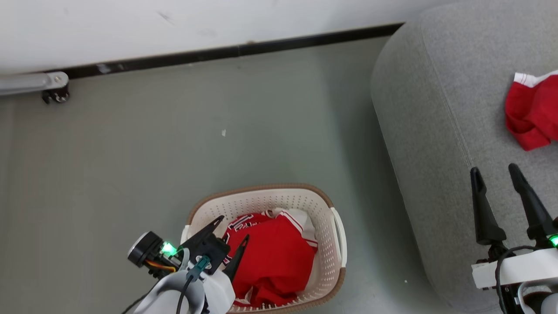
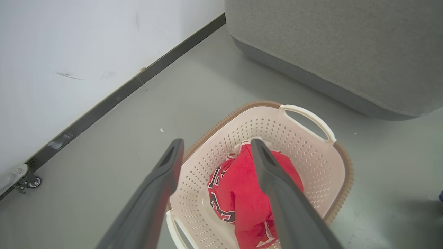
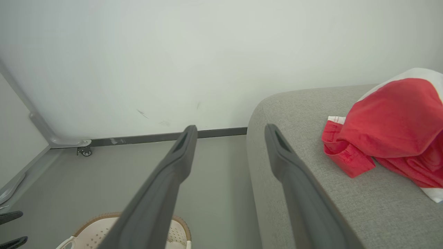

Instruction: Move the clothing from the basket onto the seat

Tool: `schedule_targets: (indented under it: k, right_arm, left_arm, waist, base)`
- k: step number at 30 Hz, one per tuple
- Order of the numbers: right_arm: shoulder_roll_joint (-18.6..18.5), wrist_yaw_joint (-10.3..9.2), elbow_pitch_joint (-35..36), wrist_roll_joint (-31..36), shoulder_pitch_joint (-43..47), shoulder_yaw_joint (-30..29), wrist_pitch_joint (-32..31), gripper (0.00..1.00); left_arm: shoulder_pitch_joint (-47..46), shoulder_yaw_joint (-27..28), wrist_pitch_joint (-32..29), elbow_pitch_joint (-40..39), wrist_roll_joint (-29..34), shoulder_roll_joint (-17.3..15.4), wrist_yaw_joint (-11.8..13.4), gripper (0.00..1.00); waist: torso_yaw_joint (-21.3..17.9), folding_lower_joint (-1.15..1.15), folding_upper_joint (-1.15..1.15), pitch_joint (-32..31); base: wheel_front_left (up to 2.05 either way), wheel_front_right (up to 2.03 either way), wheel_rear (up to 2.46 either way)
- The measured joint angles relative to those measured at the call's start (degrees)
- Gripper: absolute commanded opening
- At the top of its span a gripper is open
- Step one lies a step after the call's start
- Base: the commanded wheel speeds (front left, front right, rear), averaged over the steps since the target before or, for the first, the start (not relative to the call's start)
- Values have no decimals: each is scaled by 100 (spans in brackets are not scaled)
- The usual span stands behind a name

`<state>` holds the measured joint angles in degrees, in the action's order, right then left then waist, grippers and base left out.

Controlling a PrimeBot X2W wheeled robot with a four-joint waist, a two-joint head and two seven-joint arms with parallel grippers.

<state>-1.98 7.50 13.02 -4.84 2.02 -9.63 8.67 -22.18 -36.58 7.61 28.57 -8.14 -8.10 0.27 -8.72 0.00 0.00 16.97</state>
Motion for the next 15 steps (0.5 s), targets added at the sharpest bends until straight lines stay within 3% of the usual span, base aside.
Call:
schedule_targets:
  k: [15]
  right_arm:
    - [0, 0, 85, -231, -489, 127, 196, 100]
  left_arm:
    - [-817, -379, -56, 715, 494, 24, -202, 100]
  waist:
    - [-348, 0, 0, 947]
  base:
    - [0, 0, 0]
